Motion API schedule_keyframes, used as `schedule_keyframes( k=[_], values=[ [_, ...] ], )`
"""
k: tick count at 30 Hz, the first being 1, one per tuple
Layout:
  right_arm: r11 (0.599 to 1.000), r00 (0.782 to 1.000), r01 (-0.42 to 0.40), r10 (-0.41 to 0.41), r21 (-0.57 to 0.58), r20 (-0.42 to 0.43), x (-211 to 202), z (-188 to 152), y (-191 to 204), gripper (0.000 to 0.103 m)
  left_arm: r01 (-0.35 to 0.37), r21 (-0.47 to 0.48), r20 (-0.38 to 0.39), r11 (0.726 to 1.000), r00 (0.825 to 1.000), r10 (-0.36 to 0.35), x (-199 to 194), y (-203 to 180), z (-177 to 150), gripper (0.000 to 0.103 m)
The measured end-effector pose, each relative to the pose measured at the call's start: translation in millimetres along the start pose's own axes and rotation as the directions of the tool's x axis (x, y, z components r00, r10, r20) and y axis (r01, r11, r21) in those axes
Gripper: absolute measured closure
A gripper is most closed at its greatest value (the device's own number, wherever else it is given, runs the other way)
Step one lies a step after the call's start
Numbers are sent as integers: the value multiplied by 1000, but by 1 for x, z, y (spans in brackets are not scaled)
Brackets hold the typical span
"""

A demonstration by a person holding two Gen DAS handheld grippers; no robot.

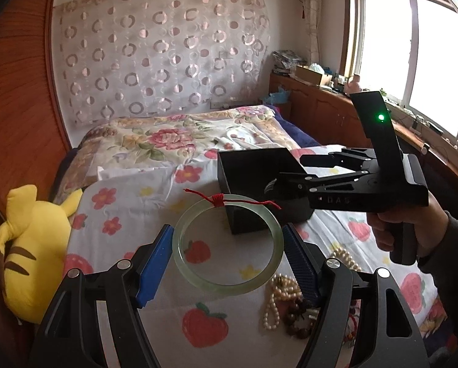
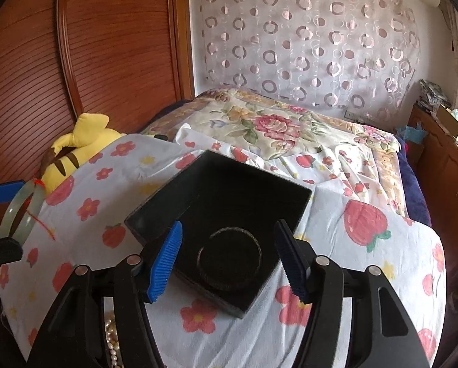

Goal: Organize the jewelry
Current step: 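Lower both bangles into the black box and open both grippers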

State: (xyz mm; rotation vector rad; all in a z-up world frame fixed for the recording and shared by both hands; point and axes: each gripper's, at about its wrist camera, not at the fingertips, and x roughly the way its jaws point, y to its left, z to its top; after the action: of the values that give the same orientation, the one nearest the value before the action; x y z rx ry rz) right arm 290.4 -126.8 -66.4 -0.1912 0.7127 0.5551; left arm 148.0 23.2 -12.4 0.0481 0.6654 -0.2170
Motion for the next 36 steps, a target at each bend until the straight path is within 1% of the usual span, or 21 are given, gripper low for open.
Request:
schedule_keyframes(
  k=[5, 9, 13, 18, 22, 27, 31, 36],
  values=[
    [1000, 1000, 3, -3, 2, 19, -12, -1, -6, 38, 11, 3, 1, 1000, 1000, -11, 15, -5, 16, 34],
    [1000, 1000, 18, -18, 13, 25, -24, -10, -18, 38, 12, 3, -2, 1000, 1000, -12, 31, -10, 30, 34],
    [999, 999, 27, -28, 34, 34, -39, -22, -33, 38, 14, -8, -19, 1000, 1000, -14, 55, -12, 44, 34],
    [999, 998, 32, -34, 39, 45, -53, -37, -40, 38, 28, -25, -57, 999, 998, -29, 88, -18, 55, 34],
    [998, 998, 25, -28, 49, 55, -63, -51, -46, 38, 27, -15, -86, 1000, 996, -28, 112, -29, 61, 34],
    [998, 998, 21, -25, 62, 59, -71, -64, -53, 38, -7, 5, -135, 1000, 991, 8, 141, -38, 65, 34],
    [997, 998, 17, -21, 70, 61, -76, -77, -56, 38, -22, 11, -157, 1000, 987, 23, 155, -40, 66, 34],
    [997, 998, 3, -7, 78, 55, -75, -88, -55, 38, -35, 26, -172, 999, 984, 39, 162, -44, 62, 34]
  ],
)
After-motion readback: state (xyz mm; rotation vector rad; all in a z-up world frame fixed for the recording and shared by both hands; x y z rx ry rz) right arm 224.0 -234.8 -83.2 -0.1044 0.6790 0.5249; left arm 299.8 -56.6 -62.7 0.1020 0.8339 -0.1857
